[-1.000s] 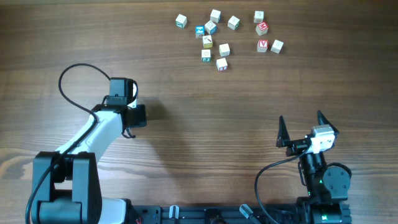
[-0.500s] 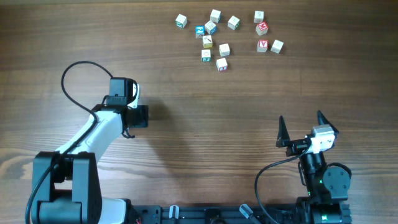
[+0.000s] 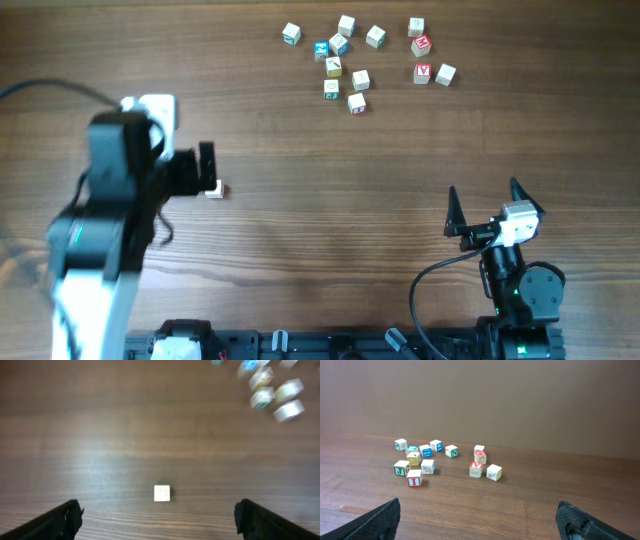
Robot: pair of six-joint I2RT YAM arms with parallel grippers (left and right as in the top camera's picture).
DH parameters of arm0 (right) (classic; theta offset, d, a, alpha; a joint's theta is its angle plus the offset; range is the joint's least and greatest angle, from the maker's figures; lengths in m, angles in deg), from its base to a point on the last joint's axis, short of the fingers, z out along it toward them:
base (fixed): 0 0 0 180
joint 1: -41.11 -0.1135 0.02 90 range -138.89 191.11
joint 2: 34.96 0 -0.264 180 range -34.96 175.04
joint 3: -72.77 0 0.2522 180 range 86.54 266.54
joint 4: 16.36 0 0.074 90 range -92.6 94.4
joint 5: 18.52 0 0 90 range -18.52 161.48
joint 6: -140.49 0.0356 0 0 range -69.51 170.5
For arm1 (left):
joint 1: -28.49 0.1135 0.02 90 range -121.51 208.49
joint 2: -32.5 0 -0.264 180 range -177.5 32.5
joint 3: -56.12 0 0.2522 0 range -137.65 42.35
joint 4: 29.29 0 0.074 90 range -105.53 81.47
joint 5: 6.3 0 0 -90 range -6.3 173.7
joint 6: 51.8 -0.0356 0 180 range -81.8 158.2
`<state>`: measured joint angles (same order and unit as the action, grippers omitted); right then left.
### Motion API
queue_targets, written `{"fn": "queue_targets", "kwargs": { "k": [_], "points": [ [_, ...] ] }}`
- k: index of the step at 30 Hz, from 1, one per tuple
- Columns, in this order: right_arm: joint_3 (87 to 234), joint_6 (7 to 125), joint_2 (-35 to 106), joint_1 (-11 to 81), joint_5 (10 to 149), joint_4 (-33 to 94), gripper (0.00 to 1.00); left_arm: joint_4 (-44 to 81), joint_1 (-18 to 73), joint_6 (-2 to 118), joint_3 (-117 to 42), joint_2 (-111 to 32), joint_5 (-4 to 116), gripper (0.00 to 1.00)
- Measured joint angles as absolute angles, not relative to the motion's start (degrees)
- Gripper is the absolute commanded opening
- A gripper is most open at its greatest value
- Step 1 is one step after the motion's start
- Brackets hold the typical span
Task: Form a tower
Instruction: 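Retract the left gripper to its rest position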
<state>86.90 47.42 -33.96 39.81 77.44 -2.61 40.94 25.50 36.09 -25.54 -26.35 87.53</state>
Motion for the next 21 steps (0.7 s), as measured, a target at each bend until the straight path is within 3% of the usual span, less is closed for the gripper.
{"fn": "queue_targets", "kwargs": {
  "k": [5, 10, 21],
  "points": [
    [86.9, 47.4, -34.0, 39.8, 77.4, -2.7, 1.00, 56.8, 25.5, 36.8, -26.3, -4.0, 85.5, 1.00],
    [86.9, 47.4, -34.0, 39.8, 77.4, -2.6, 1.00, 60.0, 25.5, 36.8, -26.3, 8.0, 85.3, 1.00],
    [86.9, 51.1, -34.0, 39.8, 77.4, -2.6, 1.00, 68.1, 25.5, 36.8, -26.3, 9.2, 85.3, 1.00]
  ]
}}
